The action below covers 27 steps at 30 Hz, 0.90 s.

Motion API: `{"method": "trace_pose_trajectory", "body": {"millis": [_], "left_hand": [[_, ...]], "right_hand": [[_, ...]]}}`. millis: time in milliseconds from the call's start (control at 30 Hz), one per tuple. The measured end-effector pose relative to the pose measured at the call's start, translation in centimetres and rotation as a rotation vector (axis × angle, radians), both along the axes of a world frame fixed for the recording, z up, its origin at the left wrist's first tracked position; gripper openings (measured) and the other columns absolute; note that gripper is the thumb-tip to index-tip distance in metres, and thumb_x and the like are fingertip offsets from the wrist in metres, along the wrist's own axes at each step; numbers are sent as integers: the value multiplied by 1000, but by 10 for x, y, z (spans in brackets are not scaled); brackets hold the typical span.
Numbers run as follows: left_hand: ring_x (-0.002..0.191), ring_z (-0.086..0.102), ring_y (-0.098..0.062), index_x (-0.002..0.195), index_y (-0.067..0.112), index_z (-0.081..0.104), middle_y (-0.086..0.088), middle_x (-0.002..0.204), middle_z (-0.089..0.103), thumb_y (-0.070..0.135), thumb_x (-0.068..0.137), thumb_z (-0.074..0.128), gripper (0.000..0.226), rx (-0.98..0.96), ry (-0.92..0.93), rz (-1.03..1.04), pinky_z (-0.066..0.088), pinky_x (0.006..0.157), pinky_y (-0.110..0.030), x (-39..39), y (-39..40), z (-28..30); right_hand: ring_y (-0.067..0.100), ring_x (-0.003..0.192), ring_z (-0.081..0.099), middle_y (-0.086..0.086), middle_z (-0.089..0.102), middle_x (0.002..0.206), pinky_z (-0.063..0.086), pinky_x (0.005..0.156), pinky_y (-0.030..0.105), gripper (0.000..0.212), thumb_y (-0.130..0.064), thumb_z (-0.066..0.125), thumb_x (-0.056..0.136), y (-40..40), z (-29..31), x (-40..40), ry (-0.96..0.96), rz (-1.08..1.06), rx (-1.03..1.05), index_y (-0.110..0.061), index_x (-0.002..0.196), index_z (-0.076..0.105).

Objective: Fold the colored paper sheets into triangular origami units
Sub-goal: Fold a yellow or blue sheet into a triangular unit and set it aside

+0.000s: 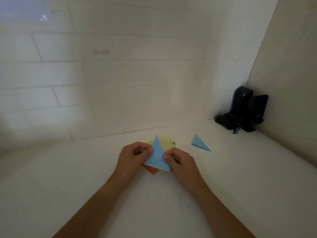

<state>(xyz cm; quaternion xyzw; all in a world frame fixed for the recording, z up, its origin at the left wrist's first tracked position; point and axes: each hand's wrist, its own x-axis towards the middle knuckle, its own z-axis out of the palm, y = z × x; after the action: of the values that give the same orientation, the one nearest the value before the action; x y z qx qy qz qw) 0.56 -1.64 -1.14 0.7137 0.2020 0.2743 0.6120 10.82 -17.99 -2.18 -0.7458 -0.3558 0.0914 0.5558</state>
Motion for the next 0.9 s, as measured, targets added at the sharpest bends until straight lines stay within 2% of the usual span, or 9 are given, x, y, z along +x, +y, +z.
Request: {"method": "trace_pose_trajectory", "body": {"millis": [133,233,333,400,500,700,800,900], "left_hand": [[80,77,-32,97,10,75,-12,89,77,14,99,67,9,-15,30,-83,61,75,-51,1,-4,1],[80,71,-20,87,15,75,-5,83,75,20,97,71,12,41,14,-85,55,75,-44,0,-4,2],[74,67,-20,79,13,71,-5,75,70,17,97,71,18,24,12,-101,54,73,-43,0,-3,2],[69,69,-26,80,8,70,-8,74,71,13,97,69,18,11,26,-109,57,75,-47,1,-3,2],[66,74,-37,92,-1,69,-13,77,74,10,100,65,14,21,49,-138,61,77,-57,2,-5,2],[64,73,-42,89,-4,69,-13,76,71,17,99,68,23,-9,0,-83,58,77,-68,-2,-6,6],[63,74,-42,88,-3,72,-16,77,73,21,98,70,26,1,-7,-90,60,76,-61,-3,-8,9],[64,76,-33,89,7,76,-8,81,76,27,97,71,22,114,55,-136,62,71,-40,-2,-11,9]], "right_hand": [[5,56,51,-3,61,64,40,56,15,19,-19,65,99,0,0,-1,9,53,-20,-19,81,67],[9,60,51,4,65,69,42,58,21,18,-22,66,98,-1,0,-2,-15,69,-37,-21,81,67],[3,60,46,-6,59,66,37,58,17,20,-19,65,98,-1,1,-4,-61,53,-33,-20,79,64],[2,61,46,-16,54,67,36,59,13,24,-15,64,99,-2,2,-4,-97,25,-12,-20,76,59],[-1,68,49,-18,55,71,38,62,11,28,-13,62,99,-2,2,-2,-102,-19,28,-25,75,56],[1,71,50,-1,62,77,39,65,15,21,-12,63,98,-2,-1,-1,-103,24,-2,-13,77,59],[1,70,51,-3,61,76,39,64,14,21,-11,63,97,-2,0,-1,-107,11,-3,-13,76,59],[1,71,52,-6,62,77,40,63,14,21,-13,63,98,-2,0,-1,-92,-31,14,-18,77,61]]}}
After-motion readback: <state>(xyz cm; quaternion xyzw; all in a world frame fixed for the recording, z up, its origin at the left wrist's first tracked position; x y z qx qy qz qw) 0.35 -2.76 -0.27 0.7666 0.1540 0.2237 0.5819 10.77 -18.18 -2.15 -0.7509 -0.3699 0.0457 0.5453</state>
